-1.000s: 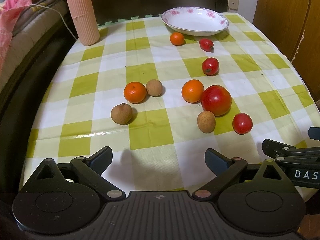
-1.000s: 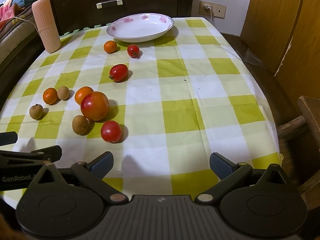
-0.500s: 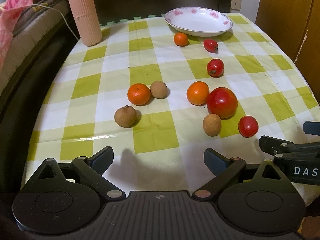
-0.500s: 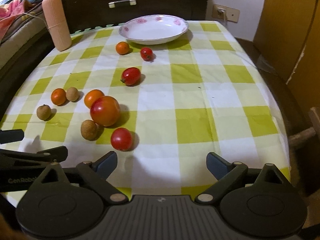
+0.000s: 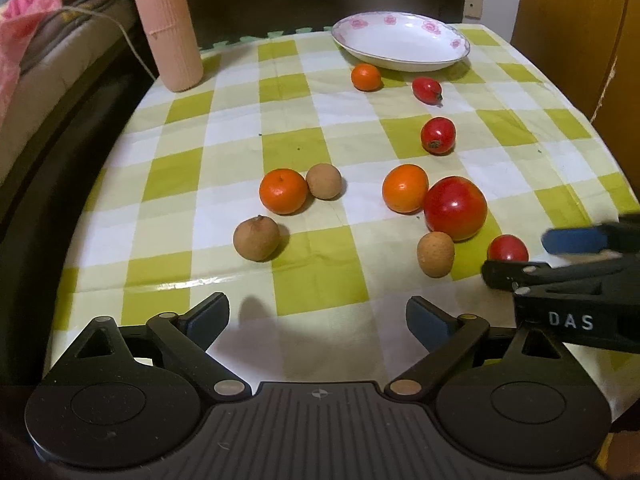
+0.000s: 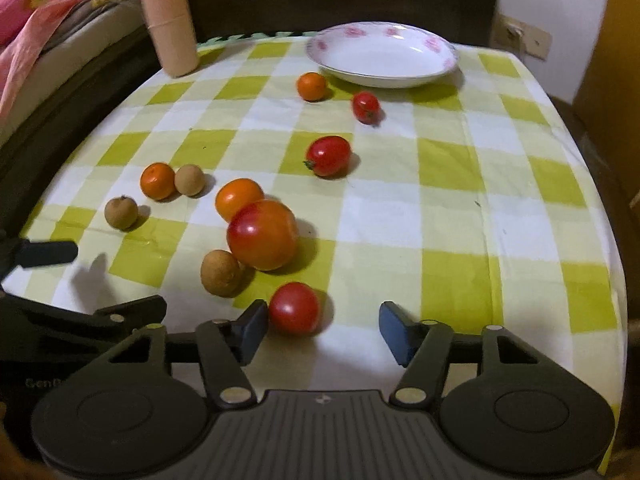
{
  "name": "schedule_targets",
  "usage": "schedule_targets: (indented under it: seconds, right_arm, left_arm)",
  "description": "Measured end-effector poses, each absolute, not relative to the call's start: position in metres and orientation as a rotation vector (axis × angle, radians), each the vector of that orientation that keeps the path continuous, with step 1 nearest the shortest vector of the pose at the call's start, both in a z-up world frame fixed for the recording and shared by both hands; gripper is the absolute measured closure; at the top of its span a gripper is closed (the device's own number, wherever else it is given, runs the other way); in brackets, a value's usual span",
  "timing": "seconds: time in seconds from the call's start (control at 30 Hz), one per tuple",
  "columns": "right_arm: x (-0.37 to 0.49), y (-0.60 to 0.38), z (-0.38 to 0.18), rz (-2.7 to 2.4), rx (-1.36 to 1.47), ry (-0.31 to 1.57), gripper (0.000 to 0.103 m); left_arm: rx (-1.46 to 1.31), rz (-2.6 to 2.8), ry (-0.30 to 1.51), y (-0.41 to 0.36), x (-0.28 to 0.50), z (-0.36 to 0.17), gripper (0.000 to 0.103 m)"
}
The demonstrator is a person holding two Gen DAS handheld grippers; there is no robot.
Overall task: Organize fruits
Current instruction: 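Grasp a red cherry tomato with the right gripper while the left grasps a brown fruit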
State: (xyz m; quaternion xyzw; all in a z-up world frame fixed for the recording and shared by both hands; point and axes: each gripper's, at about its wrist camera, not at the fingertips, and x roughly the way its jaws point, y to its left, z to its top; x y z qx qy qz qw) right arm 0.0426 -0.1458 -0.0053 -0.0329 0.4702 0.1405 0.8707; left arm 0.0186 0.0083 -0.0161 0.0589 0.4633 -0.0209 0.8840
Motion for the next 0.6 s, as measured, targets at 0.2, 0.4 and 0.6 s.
schedule_targets:
  seconds: [0.2, 0.4, 0.6]
  right_arm:
    - [0.048, -0.14, -0.004, 0.333, -0.131, 0.966, 0.075]
    - [0.049, -0.149, -0.002, 0.353, -0.097, 0.98, 0.079]
    - [0.048, -0.162, -0.001, 0.335, -0.034, 0.993, 0.079]
  left_arm:
    - [0.145, -0.077, 0.95, 0.003, 0.018, -0.017, 0.005]
    - [0.128, -0.165, 0.935, -0.003, 0.021, -0.016, 0.019]
    - [0.158, -0.218, 0.922, -0.02, 0.029, -0.02, 0.031]
